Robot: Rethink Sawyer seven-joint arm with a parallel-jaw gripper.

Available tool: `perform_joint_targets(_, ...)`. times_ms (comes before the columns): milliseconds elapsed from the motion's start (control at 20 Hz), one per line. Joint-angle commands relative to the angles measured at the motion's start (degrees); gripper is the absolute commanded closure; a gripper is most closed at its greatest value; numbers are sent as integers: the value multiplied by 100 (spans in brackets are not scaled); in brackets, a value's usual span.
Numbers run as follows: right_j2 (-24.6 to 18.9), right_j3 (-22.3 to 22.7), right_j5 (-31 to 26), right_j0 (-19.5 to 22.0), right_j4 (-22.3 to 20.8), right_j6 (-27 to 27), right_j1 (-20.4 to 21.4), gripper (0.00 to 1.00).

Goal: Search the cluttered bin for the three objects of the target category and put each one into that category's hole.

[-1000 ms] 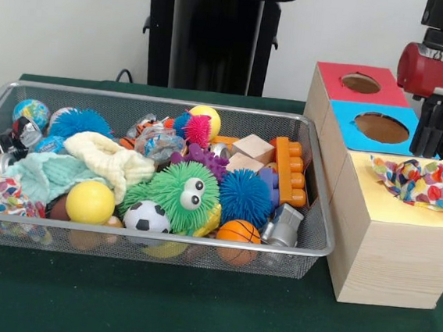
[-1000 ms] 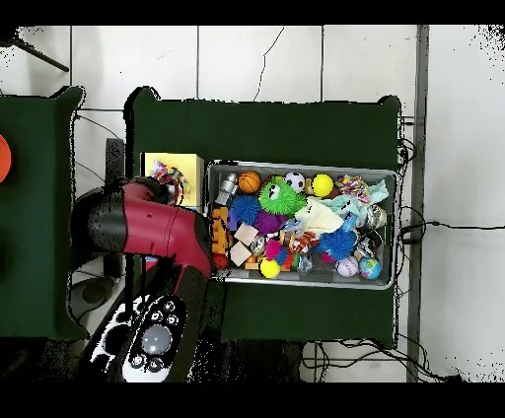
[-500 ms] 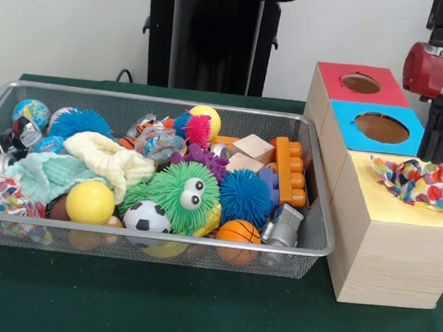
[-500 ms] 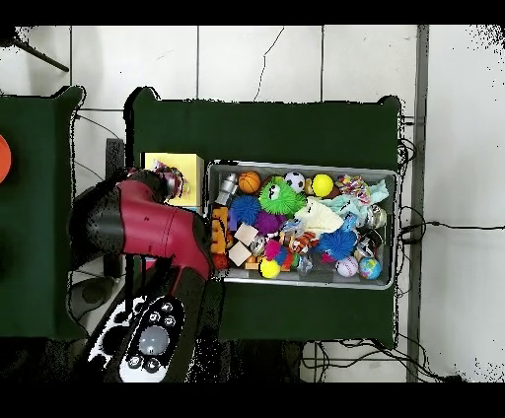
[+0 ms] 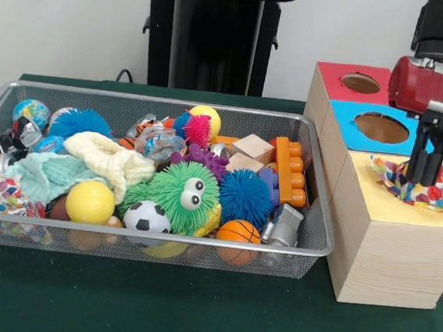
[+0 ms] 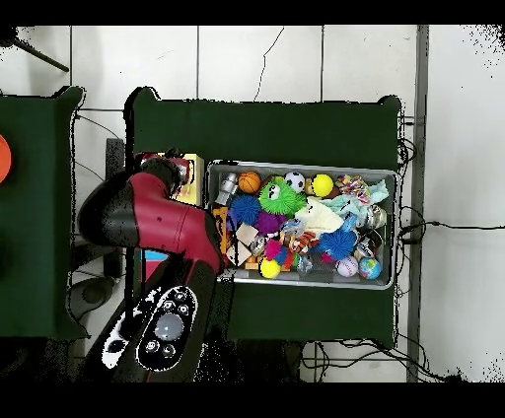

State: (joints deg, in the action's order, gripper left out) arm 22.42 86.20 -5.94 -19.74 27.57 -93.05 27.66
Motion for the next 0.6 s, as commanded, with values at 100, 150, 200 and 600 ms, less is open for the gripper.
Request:
perform_joint_targets(100,-497,335,-452,85,106,-1328,-566,100)
perform_joint_targets(150,-474,309,-622,80,114,-1317,-603,100)
perform_joint_targets(200,-434,266,-860,74,119,-1305,-639,100)
perform_joint_targets(600,-544,190,-1947,158,41,-1247,-743,100)
